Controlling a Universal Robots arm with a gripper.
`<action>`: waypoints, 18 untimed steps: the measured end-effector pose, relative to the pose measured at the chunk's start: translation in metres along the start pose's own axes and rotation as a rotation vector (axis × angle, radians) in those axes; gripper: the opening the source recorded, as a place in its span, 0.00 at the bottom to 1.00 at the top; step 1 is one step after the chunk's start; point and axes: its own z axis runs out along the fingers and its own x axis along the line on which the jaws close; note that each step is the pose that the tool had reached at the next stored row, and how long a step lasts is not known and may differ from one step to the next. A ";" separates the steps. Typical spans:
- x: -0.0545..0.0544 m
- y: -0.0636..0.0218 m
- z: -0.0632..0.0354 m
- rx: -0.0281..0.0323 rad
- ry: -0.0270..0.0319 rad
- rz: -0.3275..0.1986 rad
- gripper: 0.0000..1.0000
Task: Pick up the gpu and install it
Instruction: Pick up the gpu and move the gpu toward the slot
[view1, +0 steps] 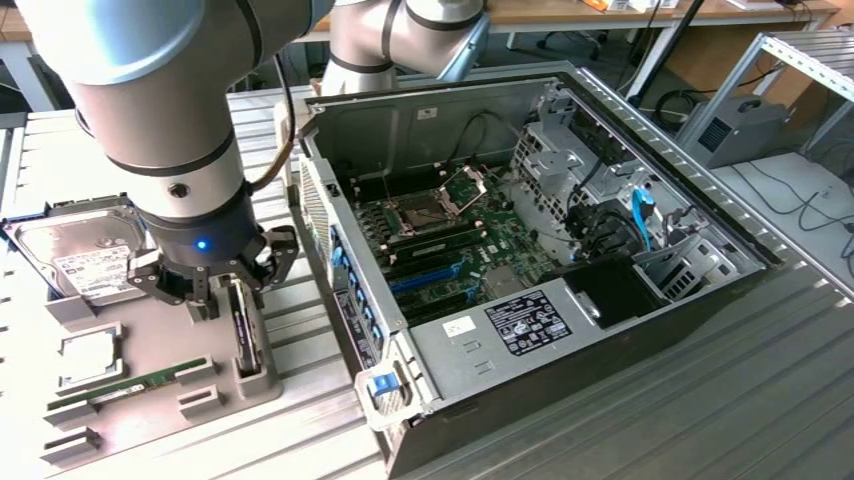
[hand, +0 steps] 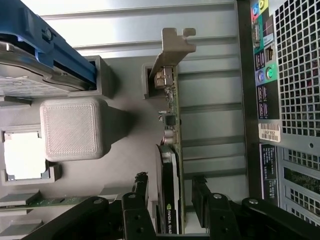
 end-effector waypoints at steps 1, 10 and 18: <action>0.001 -0.0001 0.0006 0.0000 0.0001 0.000 0.48; 0.002 -0.0005 0.0077 0.0002 0.0002 0.000 0.48; 0.002 -0.0007 0.0125 0.0003 0.0004 0.000 0.48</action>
